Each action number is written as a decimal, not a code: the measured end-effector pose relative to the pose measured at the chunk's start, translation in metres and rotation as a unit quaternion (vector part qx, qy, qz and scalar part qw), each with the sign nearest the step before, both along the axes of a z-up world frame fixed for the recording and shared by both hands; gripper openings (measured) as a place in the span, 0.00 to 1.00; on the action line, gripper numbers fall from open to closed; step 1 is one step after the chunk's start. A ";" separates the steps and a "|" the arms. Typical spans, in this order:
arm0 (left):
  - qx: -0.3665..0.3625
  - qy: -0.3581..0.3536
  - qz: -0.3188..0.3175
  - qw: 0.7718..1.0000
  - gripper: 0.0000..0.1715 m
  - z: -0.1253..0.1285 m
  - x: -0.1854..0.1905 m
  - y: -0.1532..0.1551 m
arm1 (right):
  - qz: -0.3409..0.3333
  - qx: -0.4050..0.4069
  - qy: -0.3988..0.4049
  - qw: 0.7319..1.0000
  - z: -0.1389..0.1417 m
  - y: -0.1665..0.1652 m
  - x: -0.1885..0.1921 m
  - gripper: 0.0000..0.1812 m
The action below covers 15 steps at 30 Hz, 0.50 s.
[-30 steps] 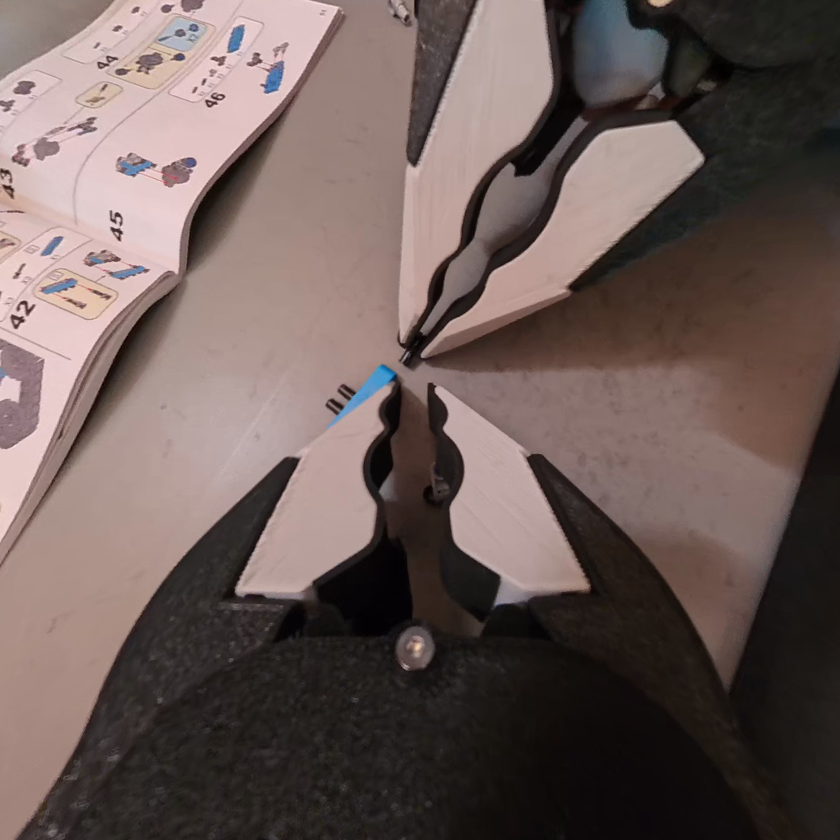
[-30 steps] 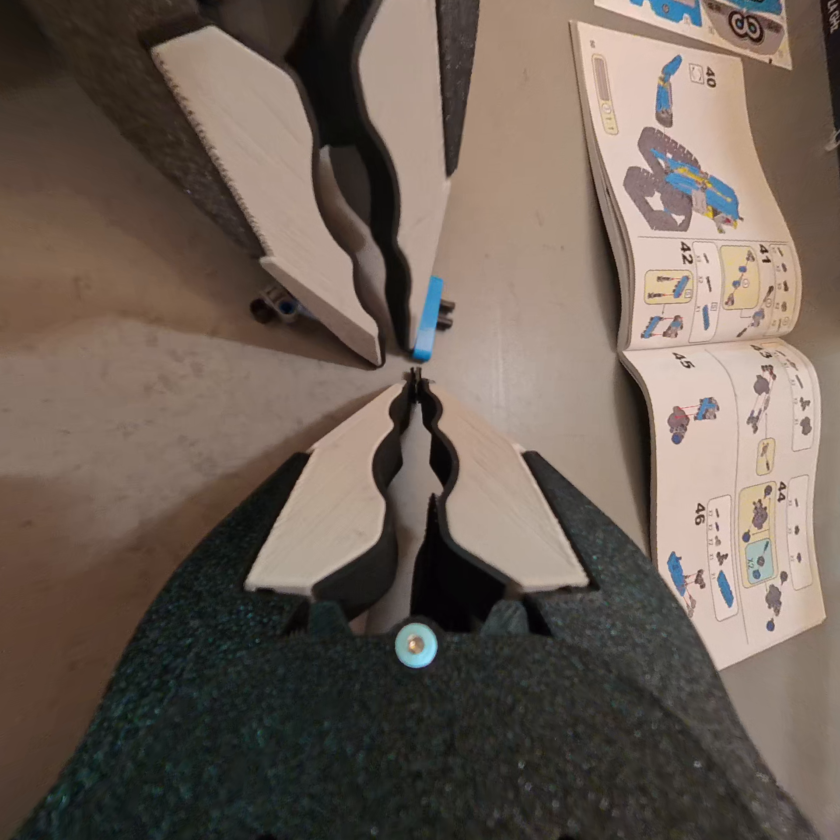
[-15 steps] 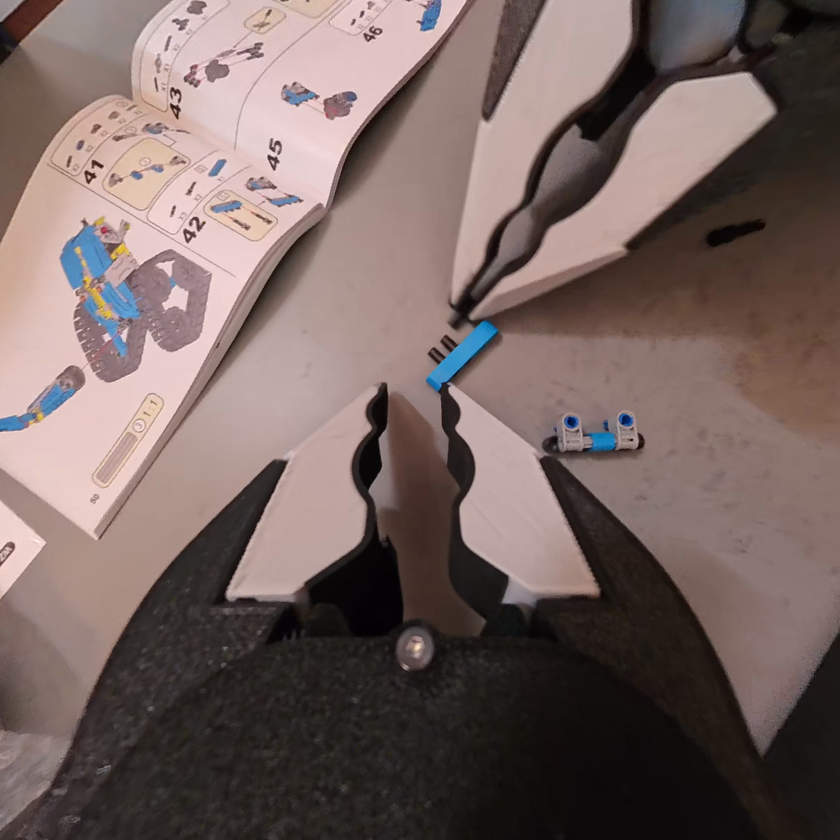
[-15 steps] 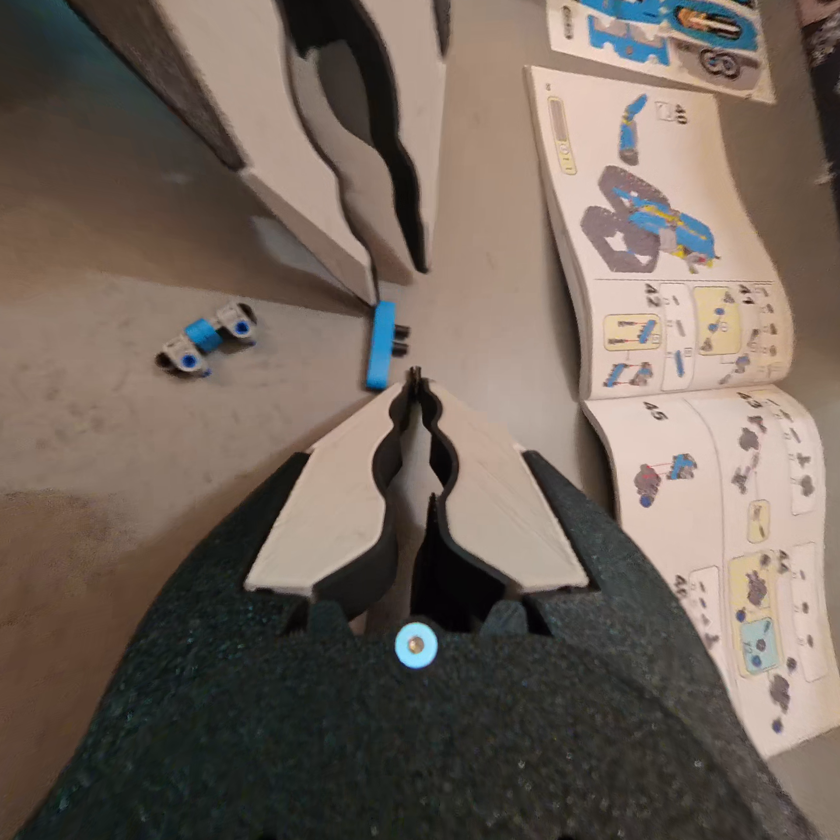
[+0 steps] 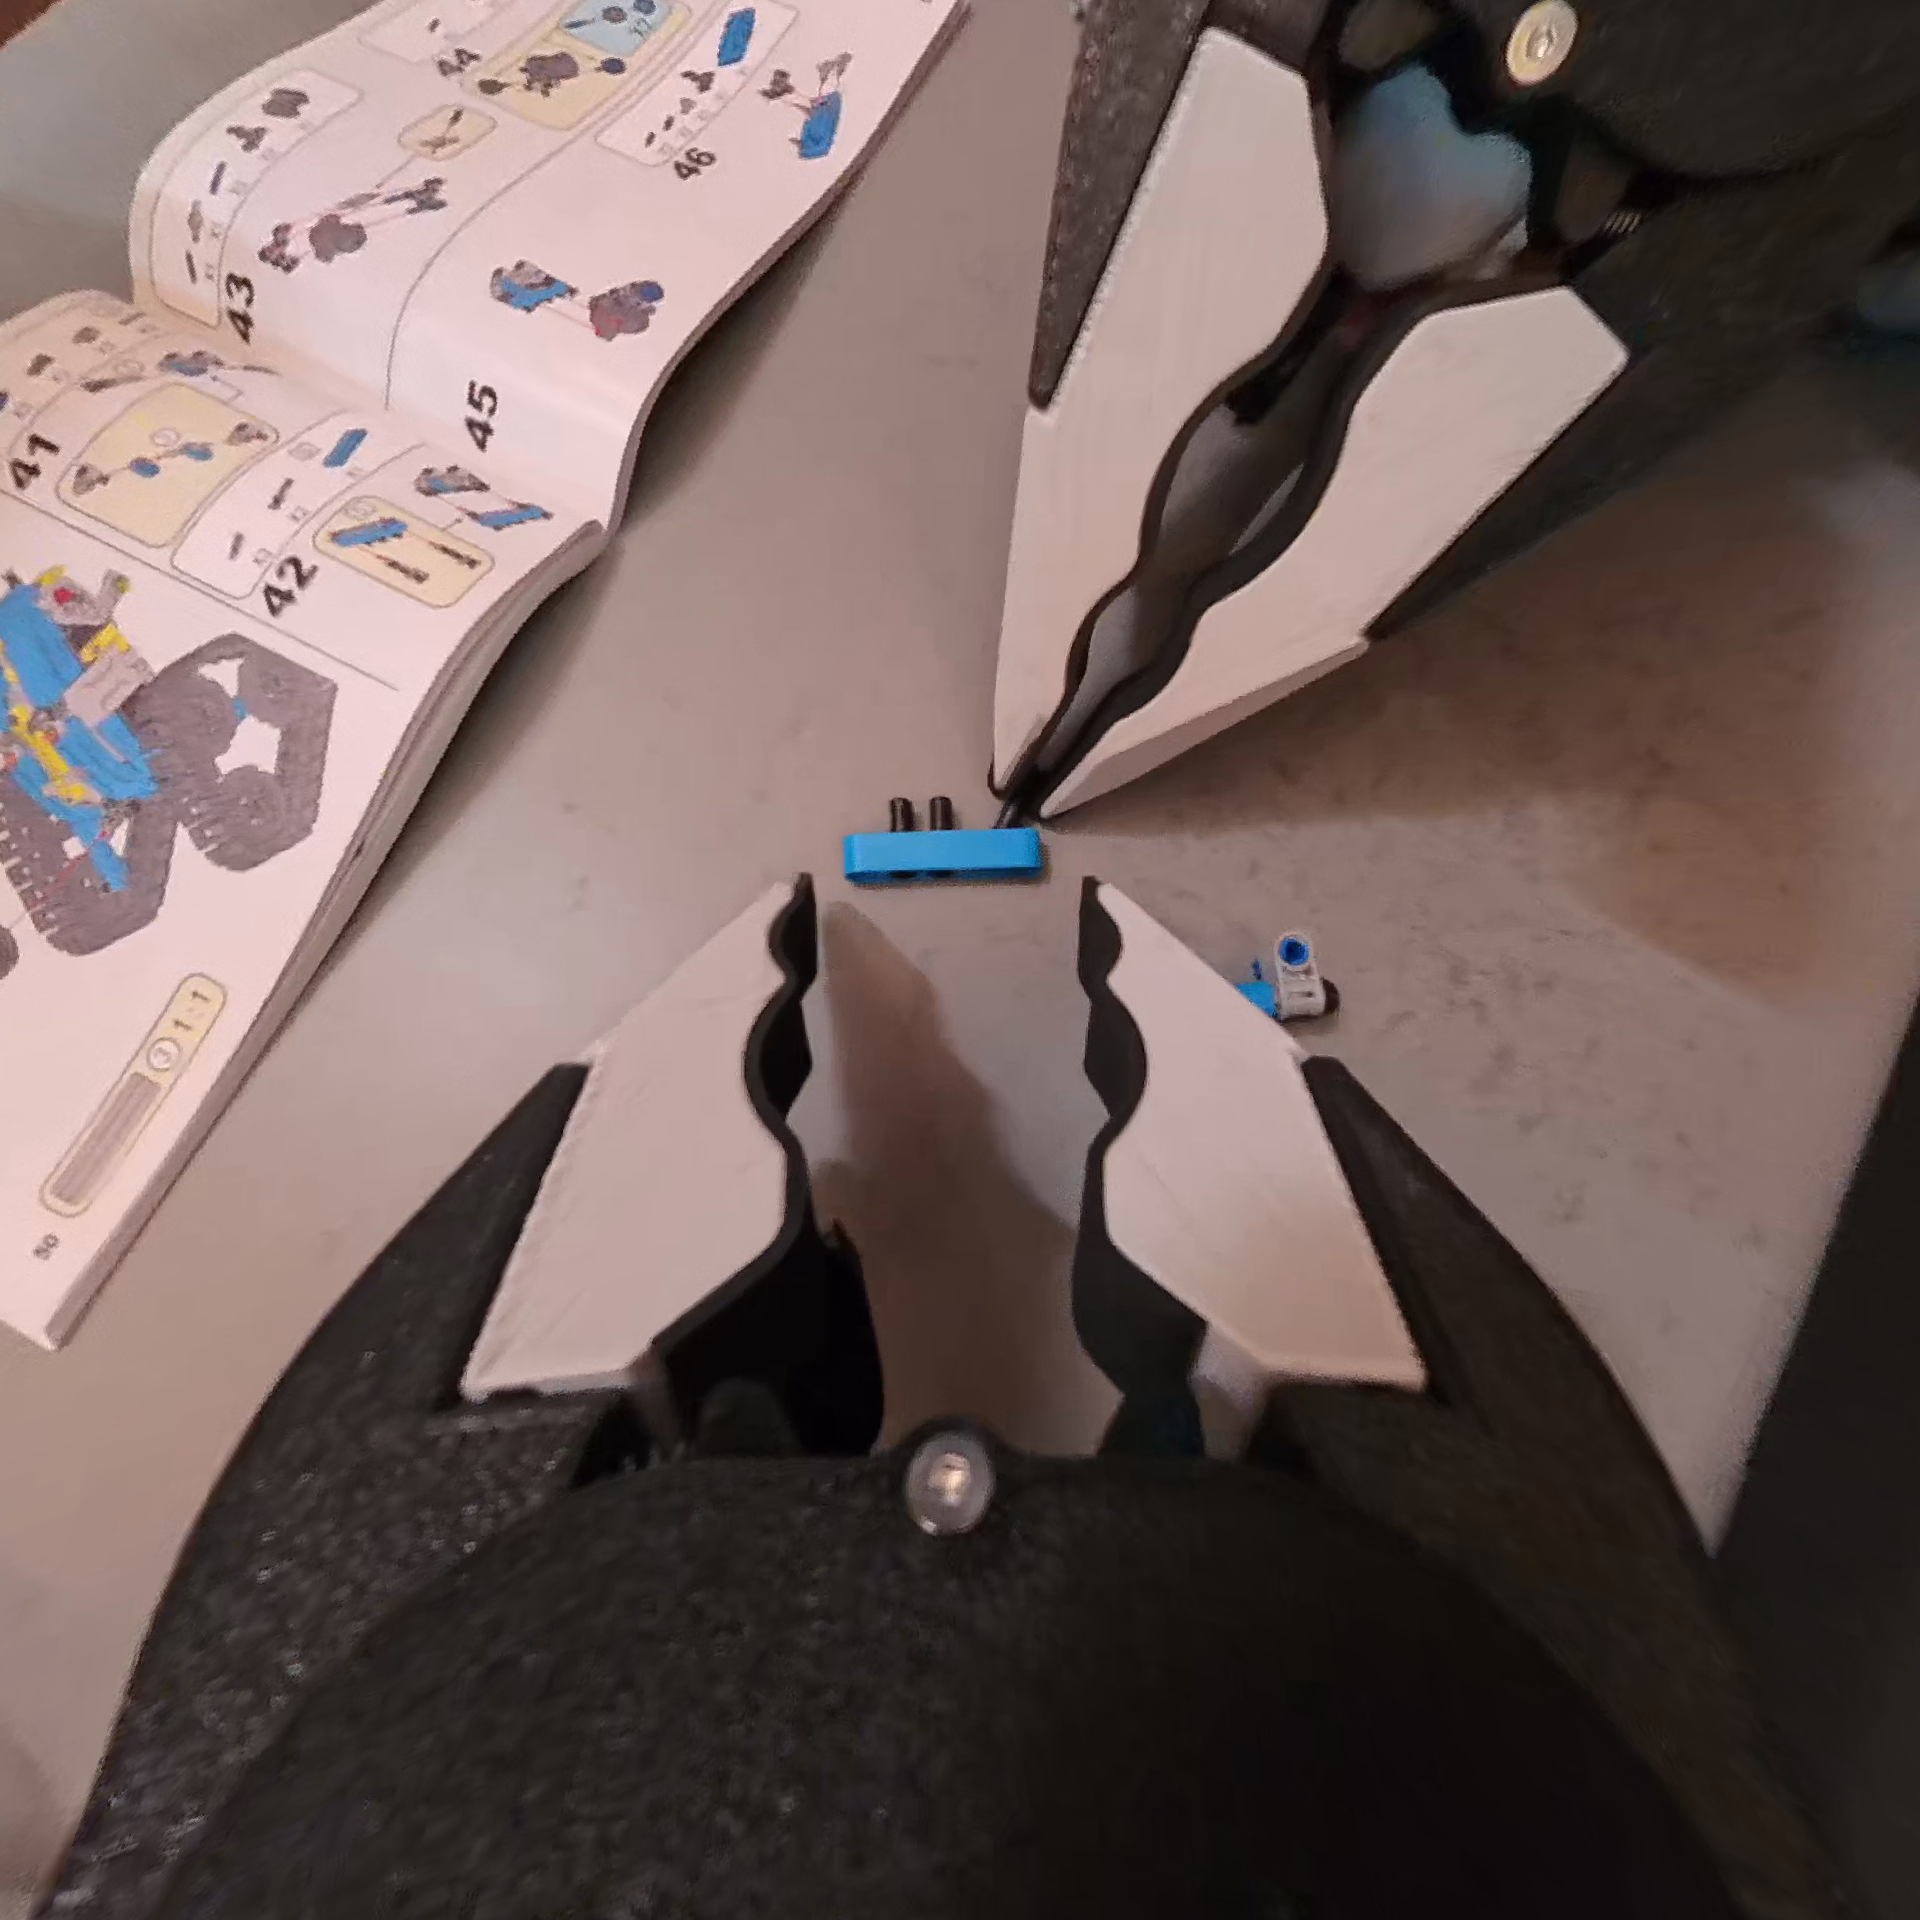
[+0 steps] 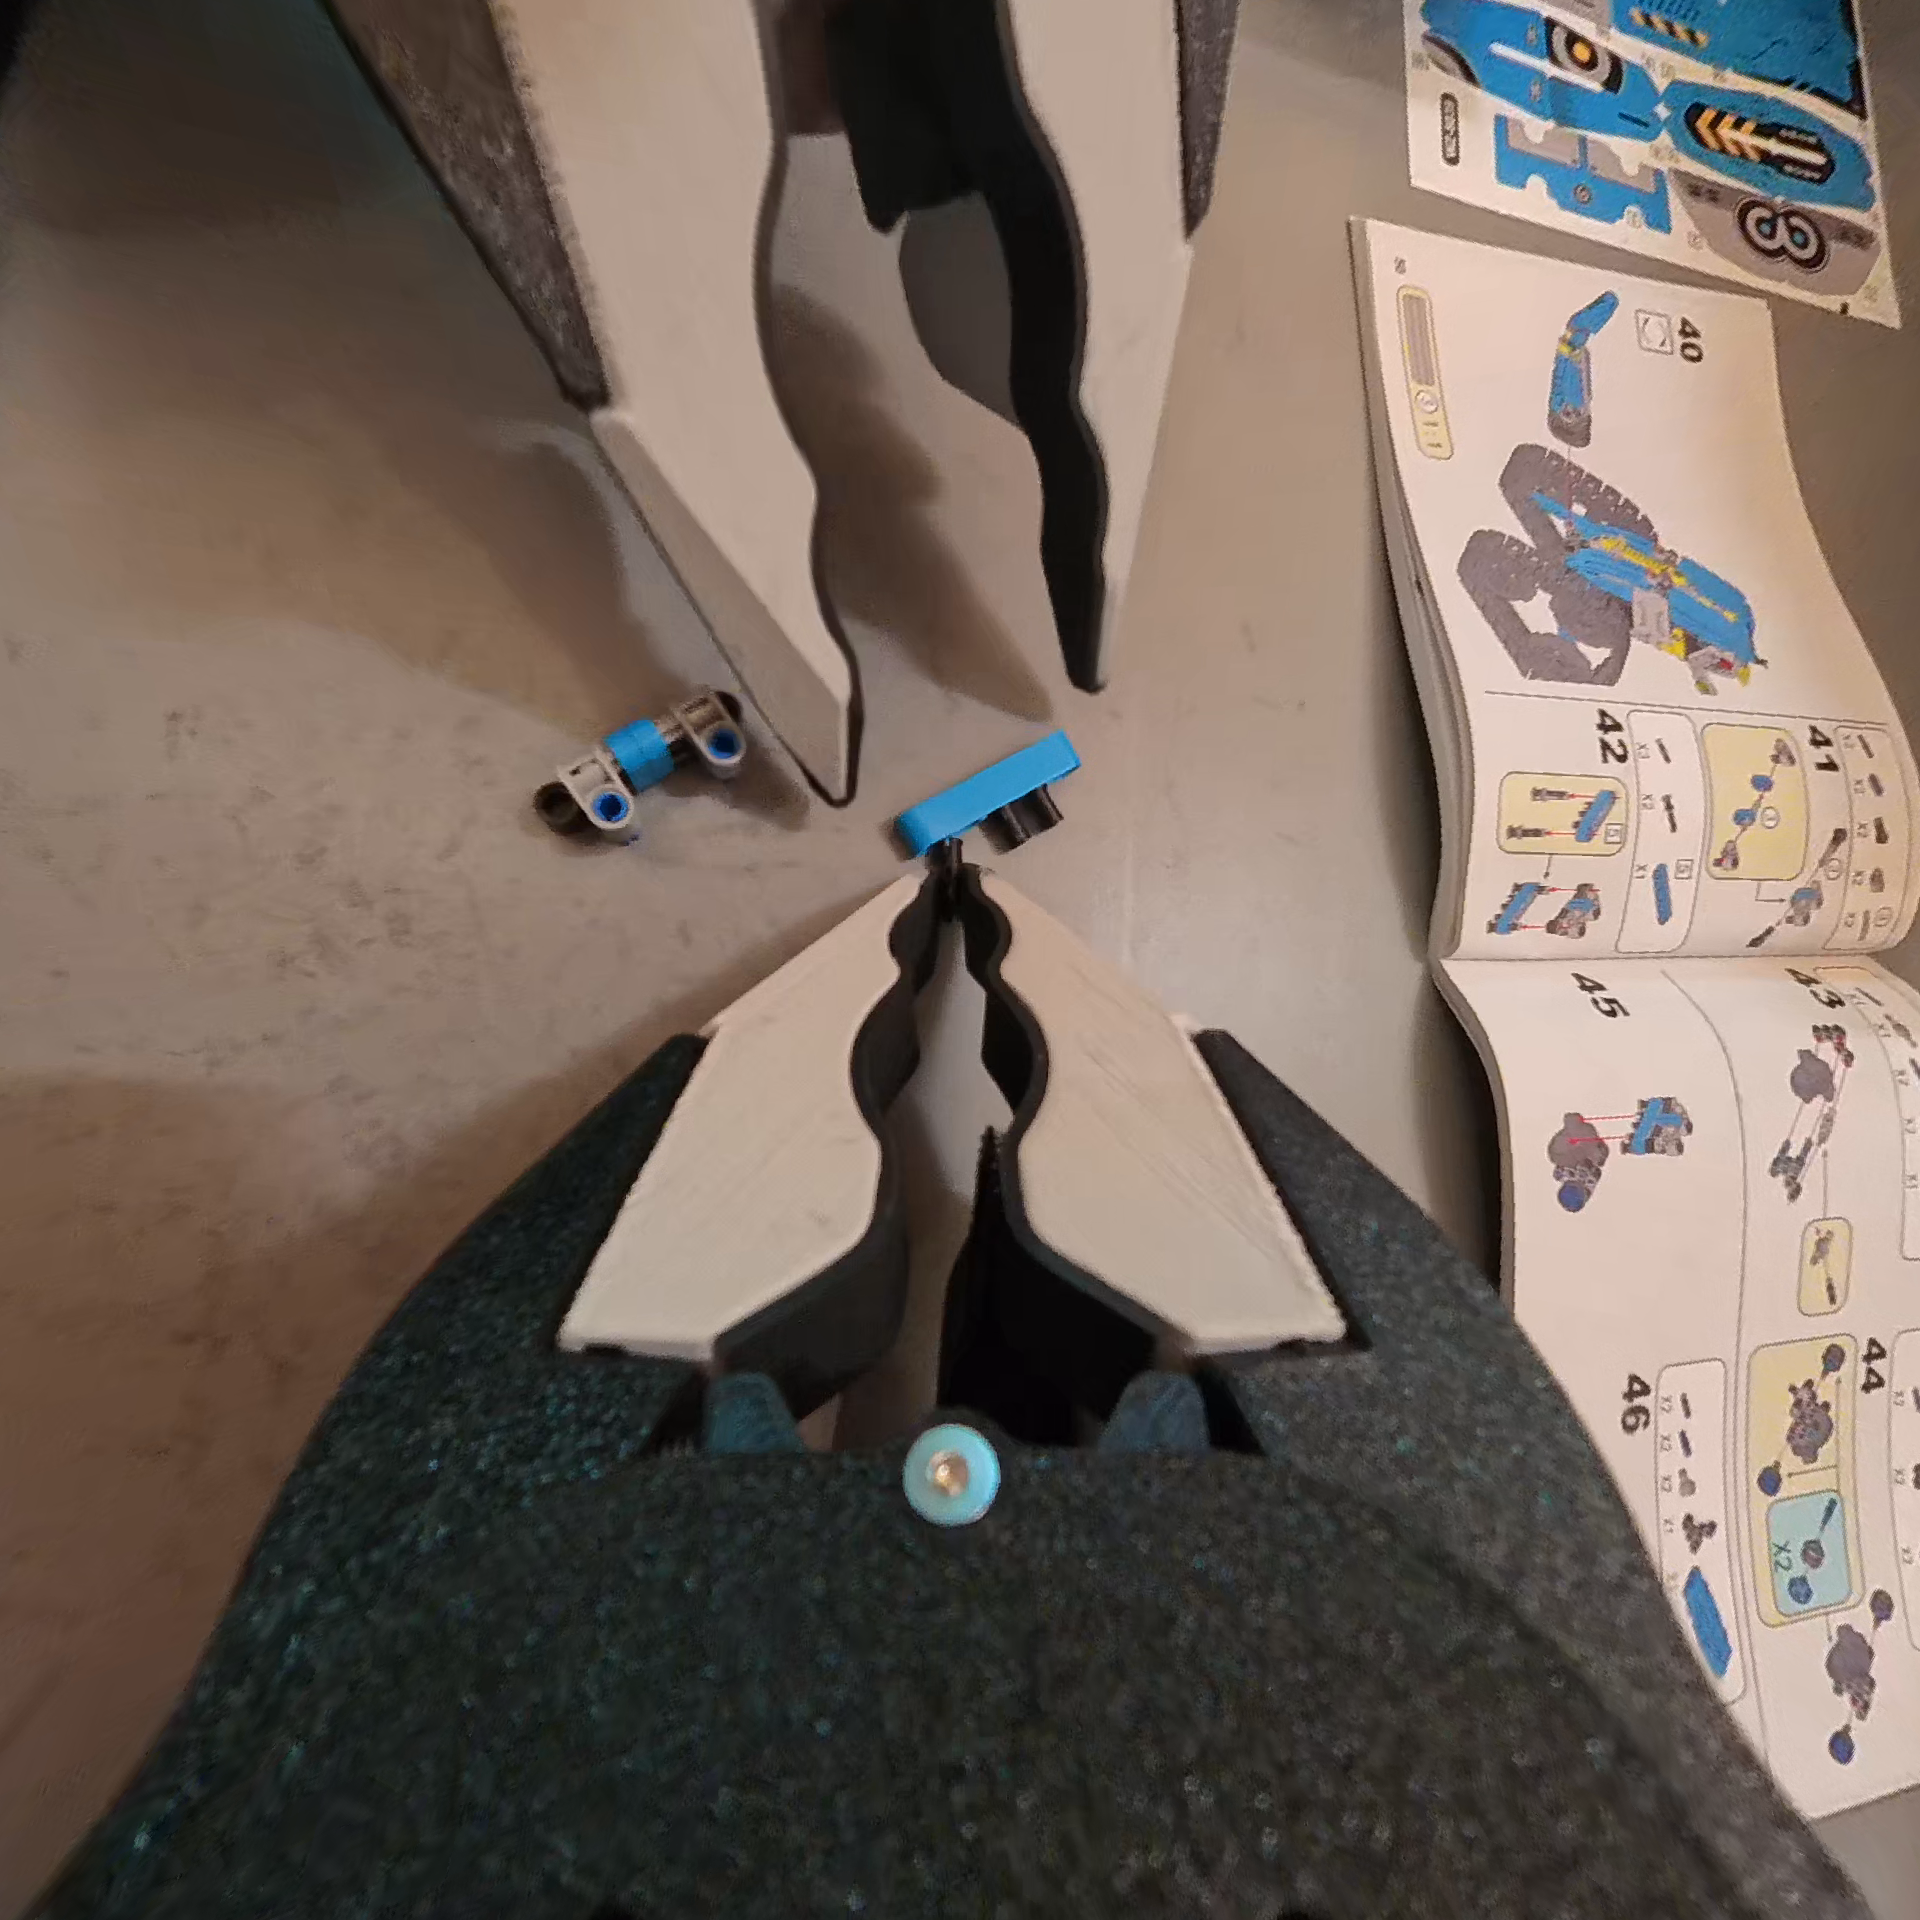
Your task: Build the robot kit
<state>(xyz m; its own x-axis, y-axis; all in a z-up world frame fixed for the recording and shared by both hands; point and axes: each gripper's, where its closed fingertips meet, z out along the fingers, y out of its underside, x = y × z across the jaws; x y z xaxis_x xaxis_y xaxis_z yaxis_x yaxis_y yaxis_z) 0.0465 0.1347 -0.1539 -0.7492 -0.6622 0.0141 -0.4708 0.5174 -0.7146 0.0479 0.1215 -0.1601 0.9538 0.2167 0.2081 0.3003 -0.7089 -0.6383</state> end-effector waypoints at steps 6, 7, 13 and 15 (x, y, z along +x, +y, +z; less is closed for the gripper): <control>-0.013 0.003 -0.007 1.000 0.23 -0.007 0.003 -0.001 | 0.018 0.010 -0.012 1.000 0.001 0.003 -0.001 0.02; -0.018 0.004 -0.005 1.000 0.22 -0.007 0.005 0.000 | 0.028 0.012 -0.013 0.999 0.001 0.004 -0.004 0.02; -0.005 -0.003 -0.020 1.000 0.28 -0.007 0.010 0.005 | 0.026 0.012 -0.019 0.999 0.000 0.005 0.000 0.02; -0.005 -0.006 -0.036 0.999 0.30 -0.004 0.010 0.006 | 0.025 0.012 -0.023 0.999 0.000 0.005 0.002 0.02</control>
